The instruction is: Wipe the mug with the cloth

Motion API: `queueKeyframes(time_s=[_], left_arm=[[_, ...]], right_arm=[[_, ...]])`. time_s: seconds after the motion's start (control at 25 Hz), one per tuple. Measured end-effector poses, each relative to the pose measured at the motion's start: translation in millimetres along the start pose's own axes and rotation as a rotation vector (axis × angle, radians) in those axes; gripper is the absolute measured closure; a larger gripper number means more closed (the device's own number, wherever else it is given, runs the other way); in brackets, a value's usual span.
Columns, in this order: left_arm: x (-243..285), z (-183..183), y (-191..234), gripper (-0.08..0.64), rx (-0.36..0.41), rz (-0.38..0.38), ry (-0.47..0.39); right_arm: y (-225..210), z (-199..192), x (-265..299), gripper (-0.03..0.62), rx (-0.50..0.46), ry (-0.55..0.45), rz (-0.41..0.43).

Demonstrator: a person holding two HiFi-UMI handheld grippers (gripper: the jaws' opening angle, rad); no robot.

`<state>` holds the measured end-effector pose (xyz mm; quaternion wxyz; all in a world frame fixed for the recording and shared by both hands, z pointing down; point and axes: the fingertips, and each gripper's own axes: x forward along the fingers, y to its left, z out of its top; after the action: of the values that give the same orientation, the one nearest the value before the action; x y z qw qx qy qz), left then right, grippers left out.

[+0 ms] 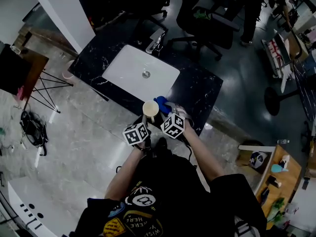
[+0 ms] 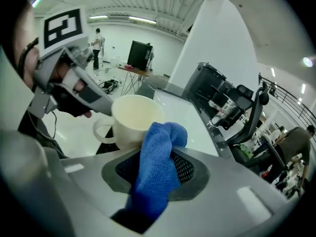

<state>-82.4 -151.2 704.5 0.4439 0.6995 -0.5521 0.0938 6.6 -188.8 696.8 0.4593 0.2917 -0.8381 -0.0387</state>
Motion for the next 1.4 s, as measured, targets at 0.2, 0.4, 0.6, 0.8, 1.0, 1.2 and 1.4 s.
queueKeyframes(time_s=[0.2,0.4,0.6,0.8,1.0,1.2,1.4], left_arm=[[2.6,-1.4,1.6,0.557,-0.01,-0.012,0.002],[-1.4,1.2,5.3,0.557,0.009,-0.017,-0.007],[-7.5,7.0,10.1,0.557,0.027,-0.011,-0.019],[-23.0,11.6,14.6,0.557,0.036,-0.02,-0.046],[-55.2,37.9,4.2,0.557,0.156,-0.047,-0.157],[-92.7,73.7,-50.0,0.557,0.42,-0.137,-0.307],[-102.1,80.3,-86.0,0.557,0.525,-0.187,-0.343]], right_arm=[[69.5,-7.3,-21.7,0.468,-0.041,-0.064,0.132],[27.1,-40.4,-29.0,0.469,0.26,-0.07,0.035],[-28.7,-85.7,-1.5,0.464,0.578,-0.032,-0.148],[-20.5,-89.2,-17.7,0.314,0.641,-0.106,-0.136],[-24.4,-40.4,-90.1,0.424,0.715,-0.346,-0.194],[-18.4,21.1,-124.4,0.589,0.696,-0.491,-0.166],[-19.6,32.8,-121.0,0.59,0.714,-0.493,-0.129]])
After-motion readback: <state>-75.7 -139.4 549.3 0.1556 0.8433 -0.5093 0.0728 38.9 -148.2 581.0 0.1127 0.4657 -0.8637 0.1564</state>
